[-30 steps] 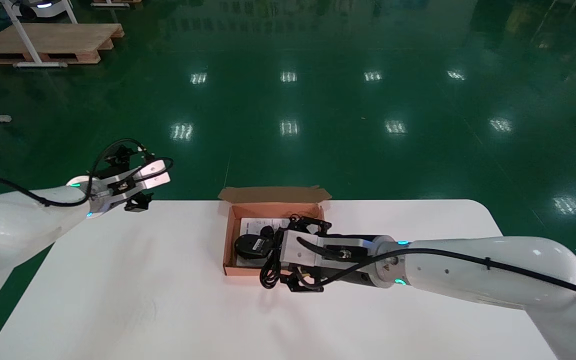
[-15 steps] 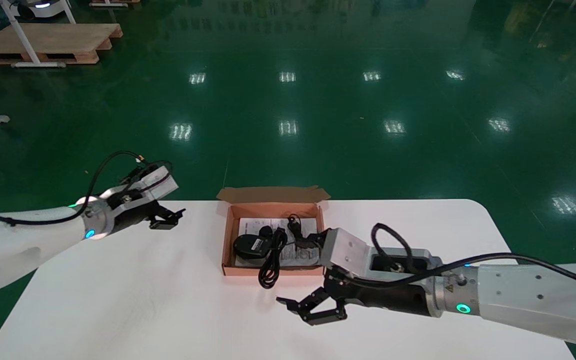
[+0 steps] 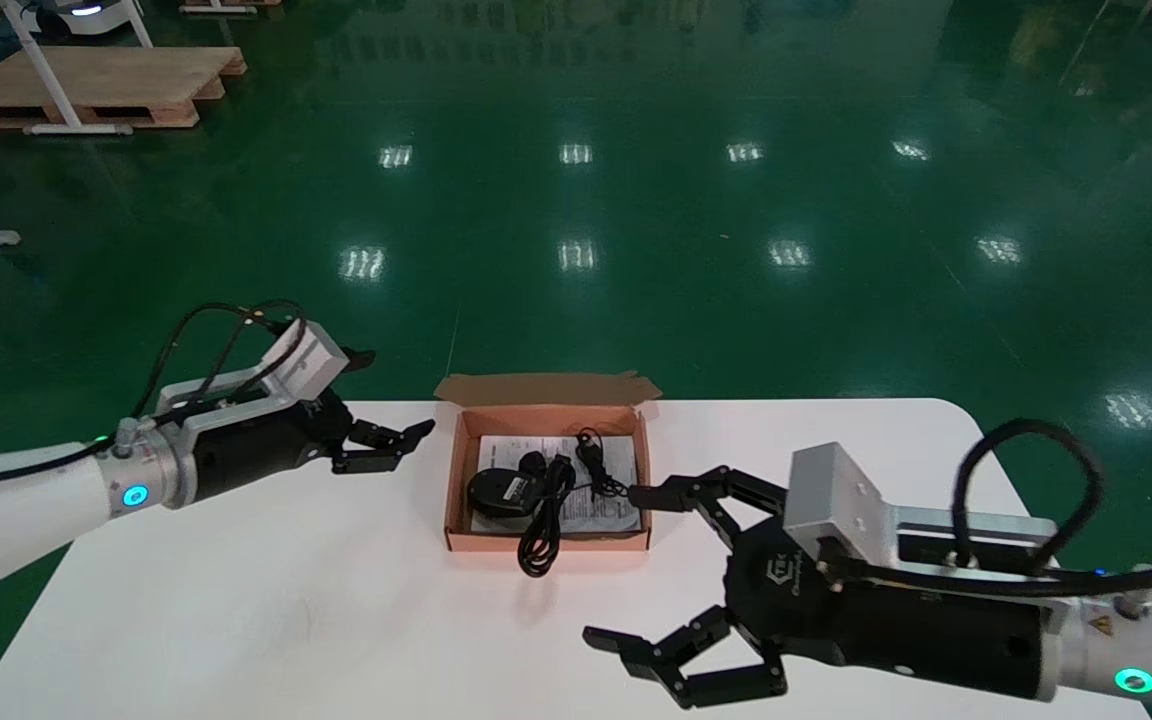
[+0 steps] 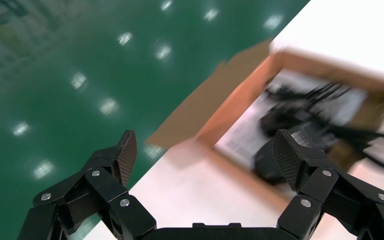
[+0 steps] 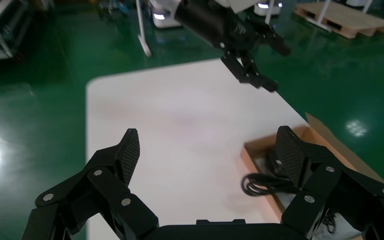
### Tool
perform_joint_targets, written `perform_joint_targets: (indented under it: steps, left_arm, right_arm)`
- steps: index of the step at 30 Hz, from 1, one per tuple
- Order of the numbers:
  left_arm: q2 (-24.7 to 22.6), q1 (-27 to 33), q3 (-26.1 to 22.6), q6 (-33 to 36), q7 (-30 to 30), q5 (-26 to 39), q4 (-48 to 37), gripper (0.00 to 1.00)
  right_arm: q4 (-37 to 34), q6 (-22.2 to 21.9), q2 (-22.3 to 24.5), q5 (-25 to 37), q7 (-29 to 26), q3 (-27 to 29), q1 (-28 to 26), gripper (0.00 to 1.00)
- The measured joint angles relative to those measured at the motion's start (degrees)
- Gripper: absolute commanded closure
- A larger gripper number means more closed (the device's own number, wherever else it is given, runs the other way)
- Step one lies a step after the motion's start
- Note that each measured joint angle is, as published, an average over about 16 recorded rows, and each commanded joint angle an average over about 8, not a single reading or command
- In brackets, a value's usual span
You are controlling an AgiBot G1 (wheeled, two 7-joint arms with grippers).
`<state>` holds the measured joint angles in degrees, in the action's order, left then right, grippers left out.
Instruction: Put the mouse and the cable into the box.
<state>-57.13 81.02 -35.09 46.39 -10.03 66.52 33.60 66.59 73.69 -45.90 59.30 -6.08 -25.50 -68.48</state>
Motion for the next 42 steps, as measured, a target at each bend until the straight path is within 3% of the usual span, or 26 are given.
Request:
perform_joint_targets:
  steps: [11,18,32,42]
  left_arm:
    - [7.37,-6.48,6.36,13.10,6.93,-8.22,13.32,0.00]
    - [12.08,-10.63,10.42,21.47,11.35,-13.47,21.84,0.00]
    - [20.80,-18.31,17.96,37.03,19.47,-23.22,37.65,0.00]
    - [23.03,-20.30,19.91,41.05,21.35,-25.76,41.66,0.00]
  right_arm:
    - [4.76,8.19,7.42,-11.89,-3.18,6.46,4.71,0.00]
    - [6.53,11.26,10.20,-16.35,-4.36,8.86,6.47,0.00]
    - [6.97,12.08,10.95,-17.62,-4.62,9.45,6.92,0.00]
    - [7.01,12.15,11.03,-17.78,-4.61,9.51,6.98,0.00]
